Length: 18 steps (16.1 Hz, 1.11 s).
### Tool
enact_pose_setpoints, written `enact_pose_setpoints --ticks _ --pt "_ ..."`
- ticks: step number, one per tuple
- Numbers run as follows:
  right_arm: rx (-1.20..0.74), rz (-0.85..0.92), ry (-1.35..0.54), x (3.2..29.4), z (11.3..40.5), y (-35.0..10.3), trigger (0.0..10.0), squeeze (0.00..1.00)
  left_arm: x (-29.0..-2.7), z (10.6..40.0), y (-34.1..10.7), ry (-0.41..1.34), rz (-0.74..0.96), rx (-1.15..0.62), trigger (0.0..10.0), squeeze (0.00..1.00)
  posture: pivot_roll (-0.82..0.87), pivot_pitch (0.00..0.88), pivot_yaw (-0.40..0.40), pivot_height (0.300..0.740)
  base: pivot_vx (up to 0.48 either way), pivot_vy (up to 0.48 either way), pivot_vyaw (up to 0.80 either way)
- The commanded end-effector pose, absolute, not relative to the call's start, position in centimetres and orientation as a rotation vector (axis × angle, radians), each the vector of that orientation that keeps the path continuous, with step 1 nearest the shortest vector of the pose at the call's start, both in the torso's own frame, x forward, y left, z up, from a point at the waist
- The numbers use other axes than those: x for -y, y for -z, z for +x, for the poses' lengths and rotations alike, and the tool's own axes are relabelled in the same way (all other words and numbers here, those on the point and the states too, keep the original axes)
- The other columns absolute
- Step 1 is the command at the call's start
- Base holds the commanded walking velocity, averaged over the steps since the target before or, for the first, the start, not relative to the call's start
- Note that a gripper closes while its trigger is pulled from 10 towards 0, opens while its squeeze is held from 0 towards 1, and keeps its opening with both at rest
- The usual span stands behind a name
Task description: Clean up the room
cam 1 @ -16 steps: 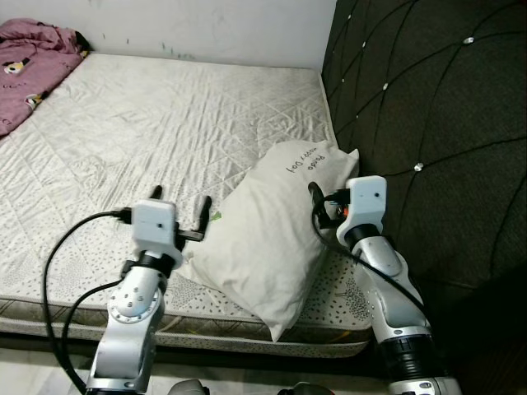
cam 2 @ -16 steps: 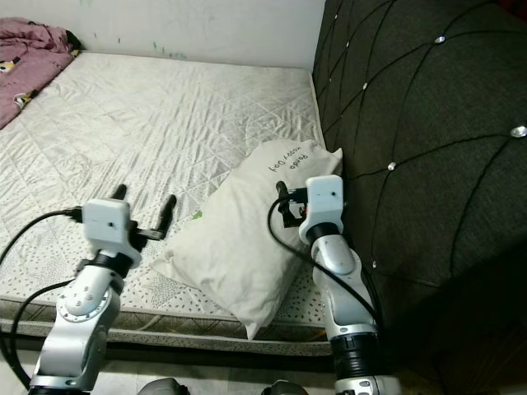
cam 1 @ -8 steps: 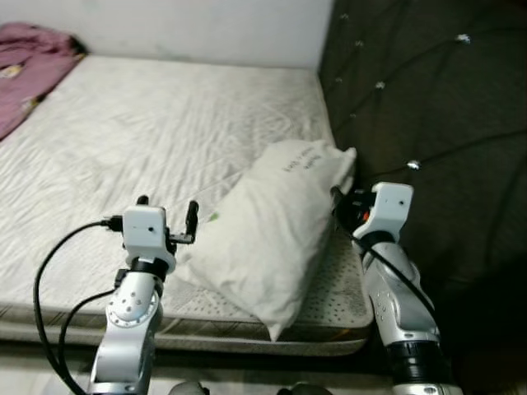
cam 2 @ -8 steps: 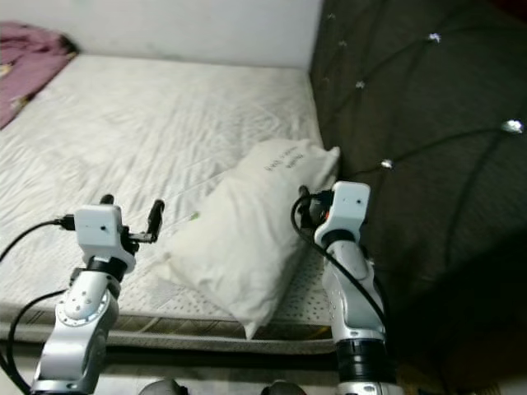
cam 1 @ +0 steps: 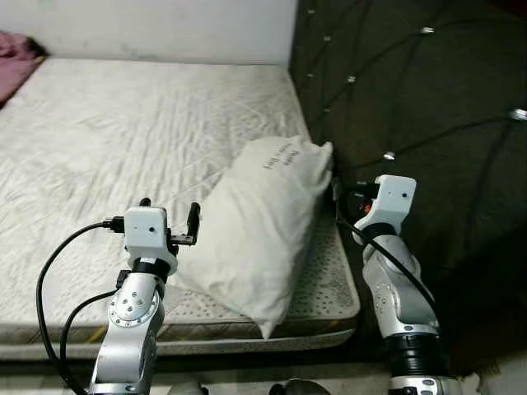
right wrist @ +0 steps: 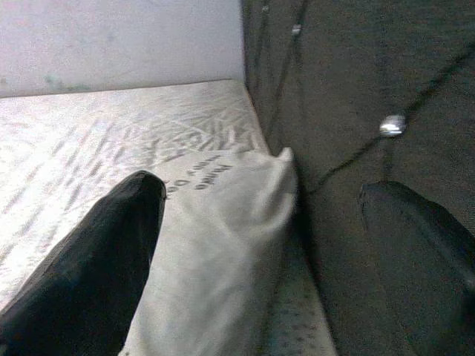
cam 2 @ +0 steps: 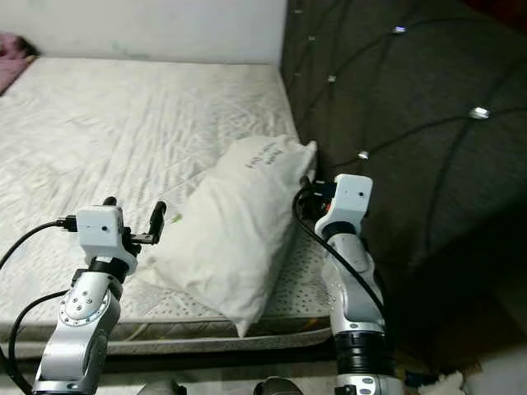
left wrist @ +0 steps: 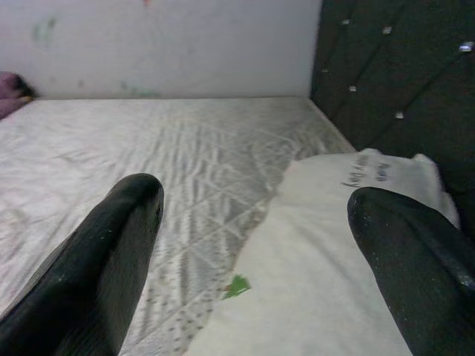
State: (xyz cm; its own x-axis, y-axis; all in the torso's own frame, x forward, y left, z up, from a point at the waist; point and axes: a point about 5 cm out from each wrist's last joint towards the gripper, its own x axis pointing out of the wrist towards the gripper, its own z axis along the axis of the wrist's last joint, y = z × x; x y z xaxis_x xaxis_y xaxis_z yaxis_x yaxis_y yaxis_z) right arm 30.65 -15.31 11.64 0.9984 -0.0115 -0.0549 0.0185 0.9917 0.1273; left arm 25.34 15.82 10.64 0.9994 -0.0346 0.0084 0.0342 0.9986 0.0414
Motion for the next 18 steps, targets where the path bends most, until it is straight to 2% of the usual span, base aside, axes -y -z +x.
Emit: enact_pose_setpoints --ticks 1,4,9,12,17,18 --pt "-0.049 0.135 0.003 15.1 30.5 -11.9 10.0 0.0 -15.9 25.3 -11.2 0.028 0.056 0.026 10.0 0.0 0.06 0.012 -0.038 0.74 0.0 0.0 0.0" --pt "-0.061 0.152 -0.012 14.8 30.0 -11.6 10.0 0.0 -16.0 24.9 -10.8 -0.025 0.072 0.023 10.0 0.0 0.06 0.019 -0.038 0.74 0.0 0.0 0.0" --pt "-0.097 0.136 0.002 15.6 28.0 -10.6 10.0 0.0 -18.1 23.2 -10.5 -0.111 0.091 0.017 10.0 0.0 0.06 0.02 -0.045 0.74 0.0 0.0 0.0" --pt "-0.111 0.106 0.027 16.0 27.1 -9.8 10.0 0.0 -17.4 23.1 -10.4 -0.096 0.074 0.015 10.0 0.0 0.06 0.013 -0.042 0.74 0.0 0.0 0.0" --pt "-0.123 0.113 0.035 16.0 27.2 -9.7 10.0 0.0 -17.0 23.4 -10.6 -0.067 0.058 0.017 10.0 0.0 0.06 0.023 -0.036 0.74 0.0 0.0 0.0" --pt "-0.132 0.142 0.035 15.9 27.2 -9.6 10.0 0.0 -17.0 23.3 -10.6 -0.066 0.056 0.015 10.0 0.0 0.06 0.024 -0.036 0.74 0.0 0.0 -0.8"
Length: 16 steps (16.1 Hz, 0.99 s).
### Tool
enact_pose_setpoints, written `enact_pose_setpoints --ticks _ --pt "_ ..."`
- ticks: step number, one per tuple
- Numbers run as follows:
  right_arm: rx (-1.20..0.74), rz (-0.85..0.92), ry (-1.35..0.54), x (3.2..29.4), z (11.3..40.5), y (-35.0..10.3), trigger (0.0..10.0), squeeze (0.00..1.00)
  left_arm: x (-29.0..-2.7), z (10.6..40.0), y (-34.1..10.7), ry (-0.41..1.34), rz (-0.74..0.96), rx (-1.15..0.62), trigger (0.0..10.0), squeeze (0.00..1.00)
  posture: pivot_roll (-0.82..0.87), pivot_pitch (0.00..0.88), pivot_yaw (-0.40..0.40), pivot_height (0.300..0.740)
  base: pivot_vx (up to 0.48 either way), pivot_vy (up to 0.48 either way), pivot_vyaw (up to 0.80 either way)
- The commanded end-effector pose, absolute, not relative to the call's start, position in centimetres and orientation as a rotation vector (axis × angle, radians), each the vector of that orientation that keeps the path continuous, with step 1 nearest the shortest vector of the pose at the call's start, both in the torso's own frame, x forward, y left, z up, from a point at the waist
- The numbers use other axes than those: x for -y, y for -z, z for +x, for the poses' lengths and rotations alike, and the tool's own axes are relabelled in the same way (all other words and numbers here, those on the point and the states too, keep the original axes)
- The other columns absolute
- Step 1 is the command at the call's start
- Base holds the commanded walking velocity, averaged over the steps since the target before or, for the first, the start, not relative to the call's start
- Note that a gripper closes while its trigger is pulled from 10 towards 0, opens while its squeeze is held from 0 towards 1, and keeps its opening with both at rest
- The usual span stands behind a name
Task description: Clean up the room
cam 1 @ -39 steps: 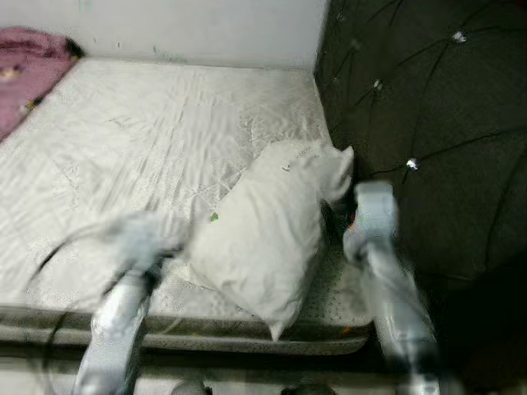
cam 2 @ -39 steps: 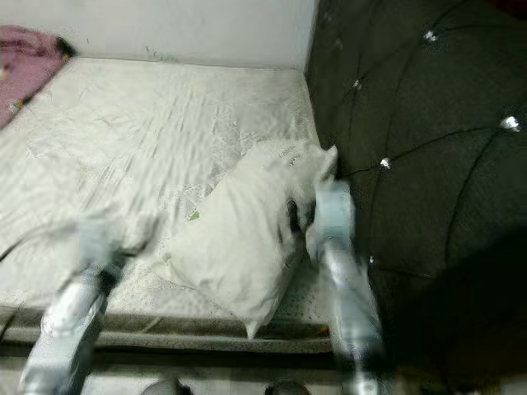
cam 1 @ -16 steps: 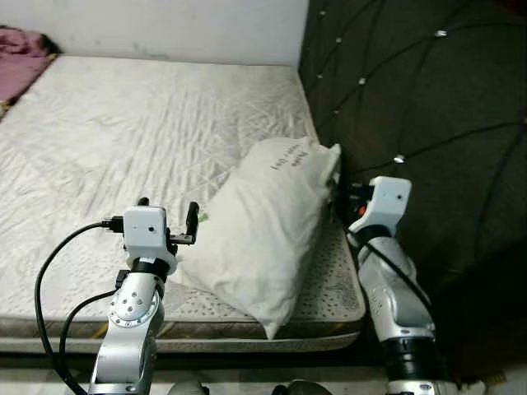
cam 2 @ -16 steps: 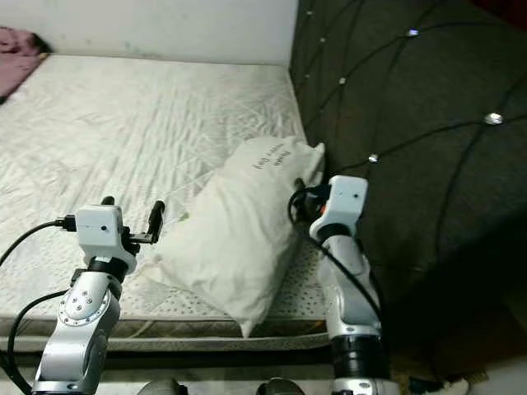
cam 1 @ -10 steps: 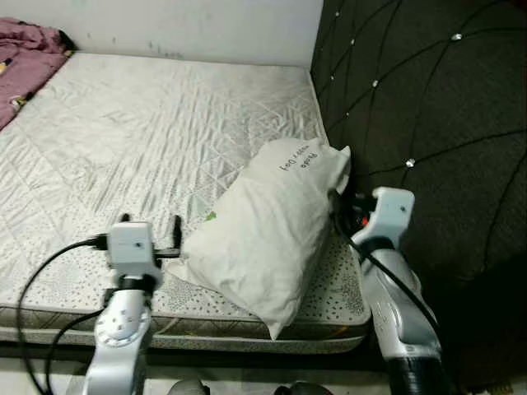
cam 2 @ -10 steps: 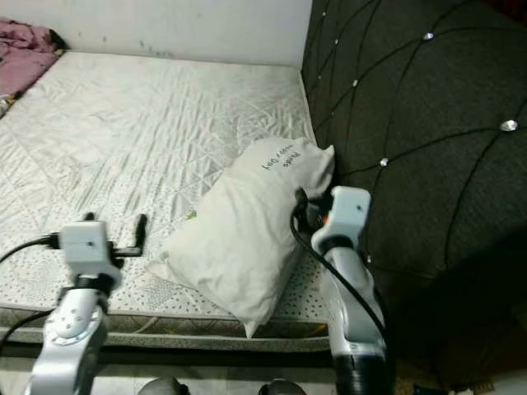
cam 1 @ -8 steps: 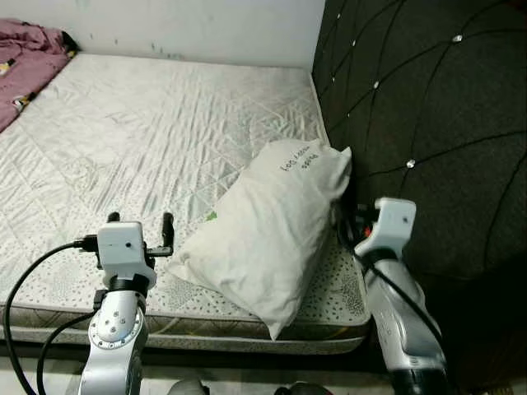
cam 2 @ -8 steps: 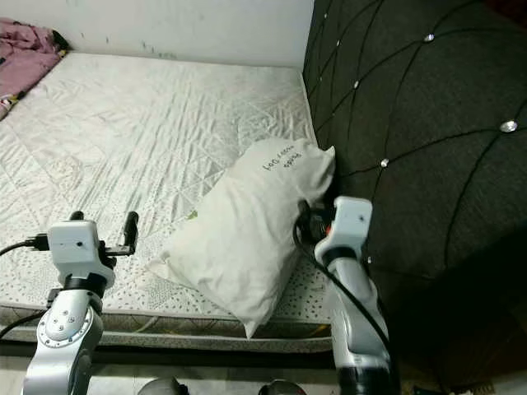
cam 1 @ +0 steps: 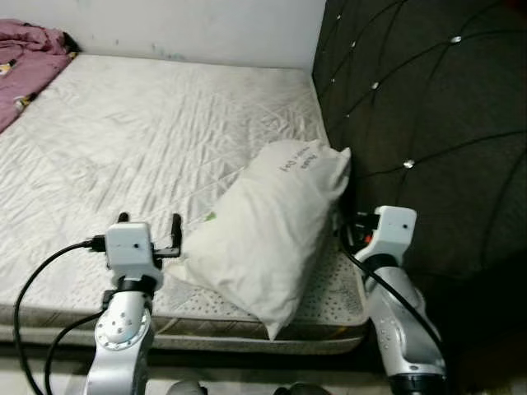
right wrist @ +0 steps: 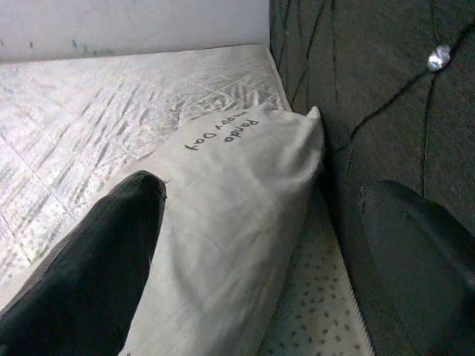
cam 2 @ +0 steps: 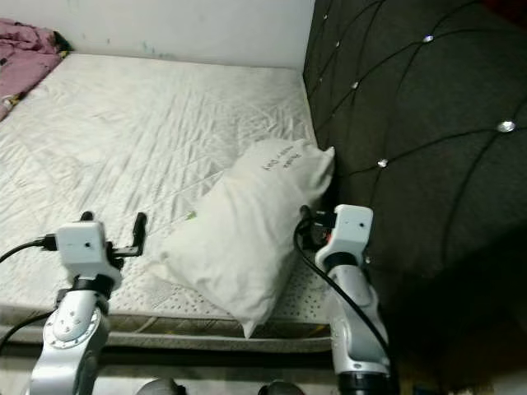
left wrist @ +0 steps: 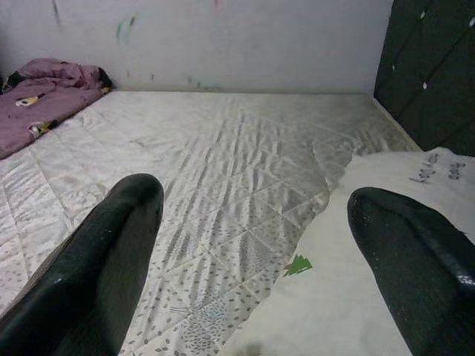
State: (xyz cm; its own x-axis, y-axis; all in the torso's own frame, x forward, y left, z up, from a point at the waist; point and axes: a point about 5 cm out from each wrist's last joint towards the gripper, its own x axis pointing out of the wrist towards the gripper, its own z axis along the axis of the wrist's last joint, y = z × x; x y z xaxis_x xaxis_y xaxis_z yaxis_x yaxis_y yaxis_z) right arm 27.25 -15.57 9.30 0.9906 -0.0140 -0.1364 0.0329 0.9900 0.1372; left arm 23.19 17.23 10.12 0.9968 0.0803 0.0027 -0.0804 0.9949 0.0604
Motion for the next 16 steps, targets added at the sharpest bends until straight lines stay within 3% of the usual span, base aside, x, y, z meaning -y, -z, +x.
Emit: enact_pose_setpoints --ticks 1,16 --pt "-0.129 0.123 0.036 16.0 27.3 -9.7 10.0 0.0 -17.0 23.4 -10.6 -0.066 0.056 0.014 10.0 0.0 0.06 0.026 -0.037 0.74 0.0 0.0 -0.8" --pt "-0.101 0.111 -0.038 14.8 27.5 -10.1 10.0 0.0 -16.7 23.8 -10.4 -0.057 0.073 0.002 10.0 0.0 0.05 0.037 -0.038 0.74 0.0 0.0 -0.05"
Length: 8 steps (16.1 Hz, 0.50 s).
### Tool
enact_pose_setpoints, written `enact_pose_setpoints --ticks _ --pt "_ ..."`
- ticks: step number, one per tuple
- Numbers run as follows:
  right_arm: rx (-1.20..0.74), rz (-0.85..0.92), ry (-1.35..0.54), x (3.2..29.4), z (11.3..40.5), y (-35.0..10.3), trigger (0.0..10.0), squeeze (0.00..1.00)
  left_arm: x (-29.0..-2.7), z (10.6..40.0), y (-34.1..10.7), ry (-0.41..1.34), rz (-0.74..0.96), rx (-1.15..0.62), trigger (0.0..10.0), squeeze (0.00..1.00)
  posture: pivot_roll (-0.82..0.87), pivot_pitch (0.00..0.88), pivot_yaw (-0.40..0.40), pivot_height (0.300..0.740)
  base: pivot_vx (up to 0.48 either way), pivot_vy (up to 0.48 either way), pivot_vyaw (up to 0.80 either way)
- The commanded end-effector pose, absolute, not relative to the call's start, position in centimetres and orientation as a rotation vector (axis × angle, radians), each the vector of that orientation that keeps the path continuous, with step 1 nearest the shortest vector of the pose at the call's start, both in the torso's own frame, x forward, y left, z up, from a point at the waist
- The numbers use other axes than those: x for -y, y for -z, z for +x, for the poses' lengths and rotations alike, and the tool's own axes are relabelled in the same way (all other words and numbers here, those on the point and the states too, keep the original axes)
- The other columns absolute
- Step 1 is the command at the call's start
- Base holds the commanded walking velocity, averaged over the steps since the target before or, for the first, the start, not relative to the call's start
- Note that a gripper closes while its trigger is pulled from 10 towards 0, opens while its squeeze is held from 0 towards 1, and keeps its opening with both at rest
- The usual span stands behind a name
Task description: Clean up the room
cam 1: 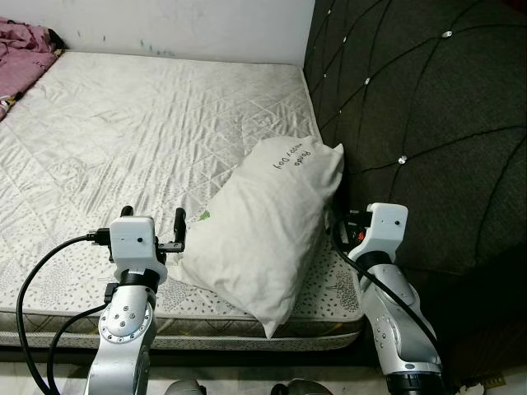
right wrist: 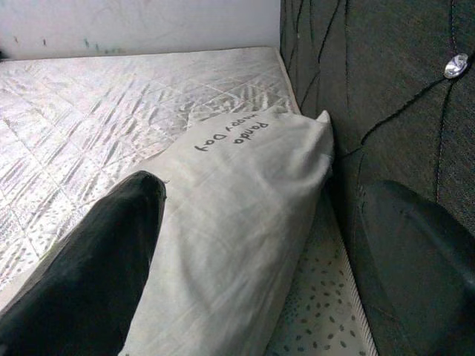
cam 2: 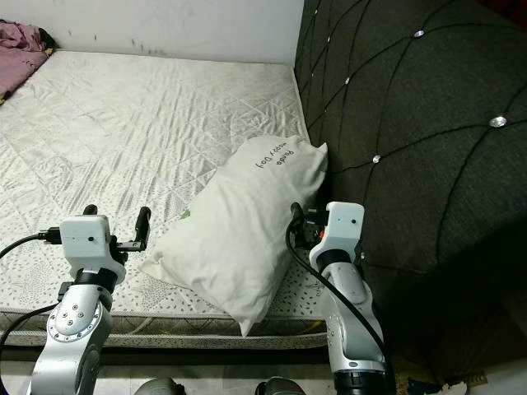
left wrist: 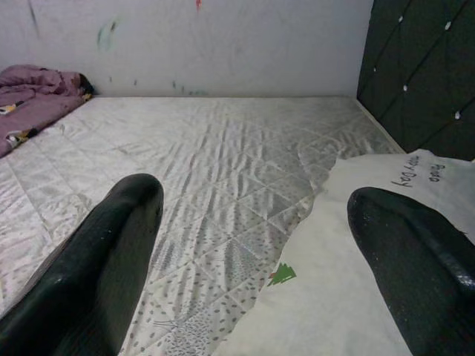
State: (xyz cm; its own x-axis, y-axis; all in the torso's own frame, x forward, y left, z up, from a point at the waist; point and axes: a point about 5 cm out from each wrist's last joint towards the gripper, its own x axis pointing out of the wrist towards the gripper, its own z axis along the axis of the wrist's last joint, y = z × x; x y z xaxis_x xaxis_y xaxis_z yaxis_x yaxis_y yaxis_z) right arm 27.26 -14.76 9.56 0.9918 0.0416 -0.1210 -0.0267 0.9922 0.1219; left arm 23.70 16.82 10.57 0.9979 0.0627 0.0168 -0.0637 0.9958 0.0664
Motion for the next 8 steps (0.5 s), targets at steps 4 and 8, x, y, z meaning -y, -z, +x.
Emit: enact_pose_setpoints --ticks 4,8 --pt "-0.104 0.107 -0.045 14.79 27.44 -10.06 10.0 0.0 -16.71 23.75 -10.4 -0.062 0.072 0.0 10.0 0.0 0.05 0.038 -0.037 0.74 0.0 0.0 0.0" --pt "-0.102 0.094 -0.055 14.71 27.44 -10.07 10.0 0.0 -16.72 23.74 -10.36 -0.068 0.066 -0.001 10.0 0.0 0.05 0.039 -0.04 0.74 0.0 0.0 0.0"
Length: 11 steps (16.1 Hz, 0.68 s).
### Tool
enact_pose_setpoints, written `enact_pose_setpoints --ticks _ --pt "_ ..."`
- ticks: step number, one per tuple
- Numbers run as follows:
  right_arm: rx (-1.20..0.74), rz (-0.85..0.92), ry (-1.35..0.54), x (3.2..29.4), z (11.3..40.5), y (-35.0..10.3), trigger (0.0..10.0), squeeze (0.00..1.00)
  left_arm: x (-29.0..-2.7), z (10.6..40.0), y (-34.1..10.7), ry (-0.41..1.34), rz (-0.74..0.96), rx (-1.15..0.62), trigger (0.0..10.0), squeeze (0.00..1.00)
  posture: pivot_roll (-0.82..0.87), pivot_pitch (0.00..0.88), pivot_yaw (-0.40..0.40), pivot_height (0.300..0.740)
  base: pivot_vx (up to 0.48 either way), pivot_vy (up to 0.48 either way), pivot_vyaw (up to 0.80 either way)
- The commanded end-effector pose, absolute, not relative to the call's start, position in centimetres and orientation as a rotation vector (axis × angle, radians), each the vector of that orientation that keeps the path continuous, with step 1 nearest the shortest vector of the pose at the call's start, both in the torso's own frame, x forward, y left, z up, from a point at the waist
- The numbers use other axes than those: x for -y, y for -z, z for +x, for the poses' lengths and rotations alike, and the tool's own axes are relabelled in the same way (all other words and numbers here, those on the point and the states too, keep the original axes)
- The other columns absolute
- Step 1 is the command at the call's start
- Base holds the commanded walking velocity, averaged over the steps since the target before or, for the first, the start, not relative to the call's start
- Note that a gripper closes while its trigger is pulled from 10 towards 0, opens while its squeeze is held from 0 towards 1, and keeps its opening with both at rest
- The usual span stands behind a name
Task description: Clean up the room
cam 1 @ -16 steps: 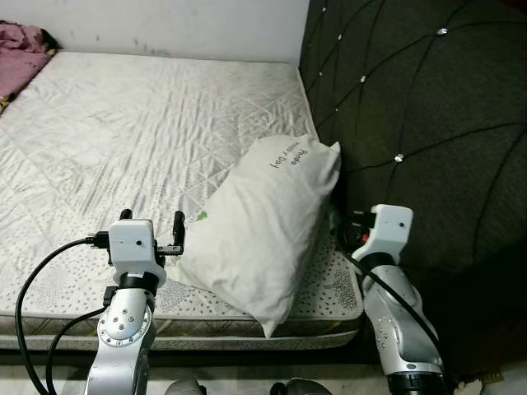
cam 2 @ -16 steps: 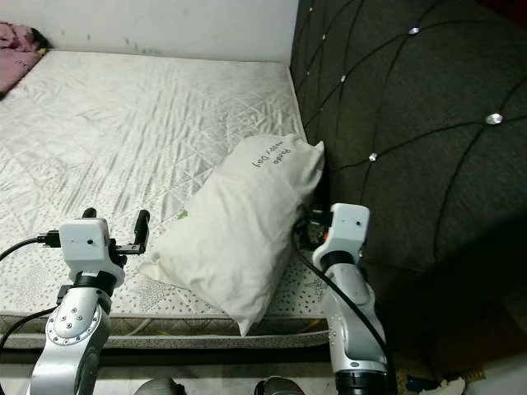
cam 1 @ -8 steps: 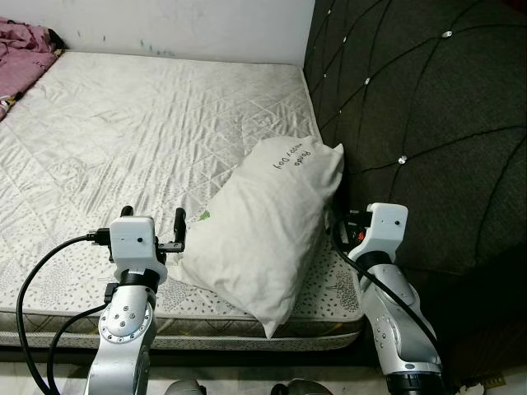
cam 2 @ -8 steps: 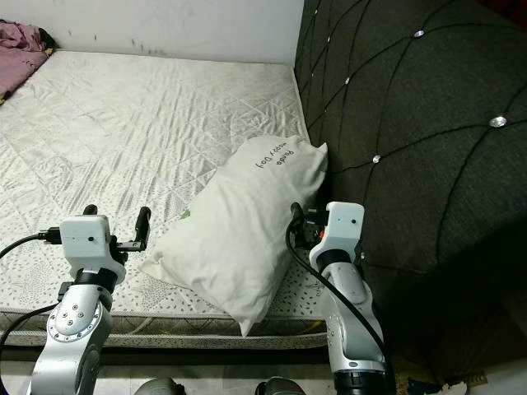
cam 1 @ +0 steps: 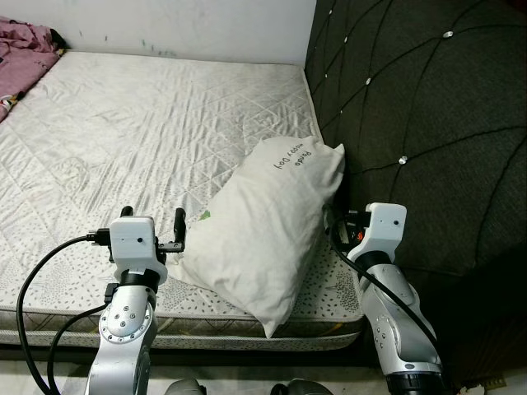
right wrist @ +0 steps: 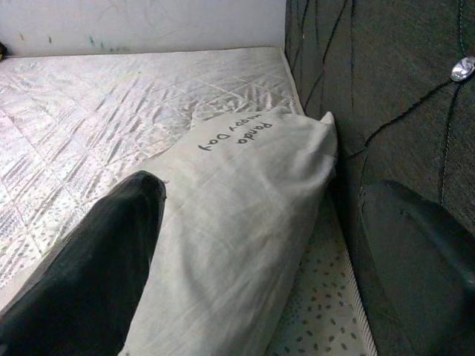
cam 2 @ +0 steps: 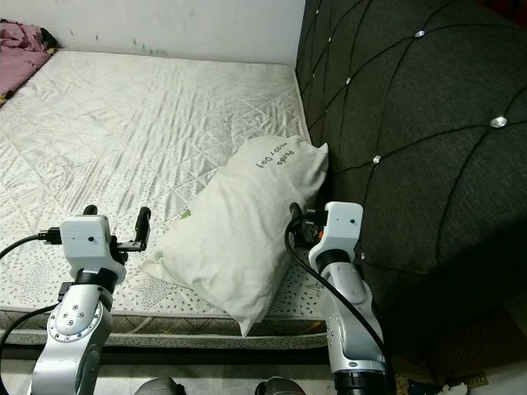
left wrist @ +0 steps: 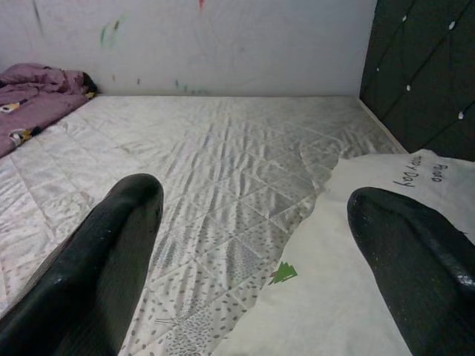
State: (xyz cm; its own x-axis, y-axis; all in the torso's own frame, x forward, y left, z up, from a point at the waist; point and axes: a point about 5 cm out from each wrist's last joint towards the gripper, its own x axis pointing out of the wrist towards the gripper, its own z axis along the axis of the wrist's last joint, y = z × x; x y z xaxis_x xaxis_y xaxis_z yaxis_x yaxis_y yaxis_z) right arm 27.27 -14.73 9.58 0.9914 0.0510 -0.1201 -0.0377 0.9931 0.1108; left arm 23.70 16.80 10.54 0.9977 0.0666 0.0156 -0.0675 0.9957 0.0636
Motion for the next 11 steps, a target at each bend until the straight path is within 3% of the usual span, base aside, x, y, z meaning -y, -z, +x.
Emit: enact_pose_setpoints --ticks 1,4,11 --pt "-0.102 0.094 -0.054 14.72 27.45 -10.06 10.0 0.0 -16.75 23.77 -10.38 -0.073 0.066 0.0 10.0 0.0 0.05 0.039 -0.04 0.74 0.0 0.0 0.0" --pt "-0.105 0.088 -0.058 14.67 27.5 -10.02 10.0 0.0 -16.74 23.86 -10.44 -0.081 0.066 0.003 10.0 0.0 0.05 0.038 -0.041 0.735 0.0 0.0 0.0" --pt "-0.104 0.085 -0.067 14.62 27.7 -10.02 10.0 0.0 -16.61 23.94 -10.44 -0.085 0.066 0.006 10.0 0.0 0.05 0.031 -0.046 0.65 0.0 0.0 0.0"
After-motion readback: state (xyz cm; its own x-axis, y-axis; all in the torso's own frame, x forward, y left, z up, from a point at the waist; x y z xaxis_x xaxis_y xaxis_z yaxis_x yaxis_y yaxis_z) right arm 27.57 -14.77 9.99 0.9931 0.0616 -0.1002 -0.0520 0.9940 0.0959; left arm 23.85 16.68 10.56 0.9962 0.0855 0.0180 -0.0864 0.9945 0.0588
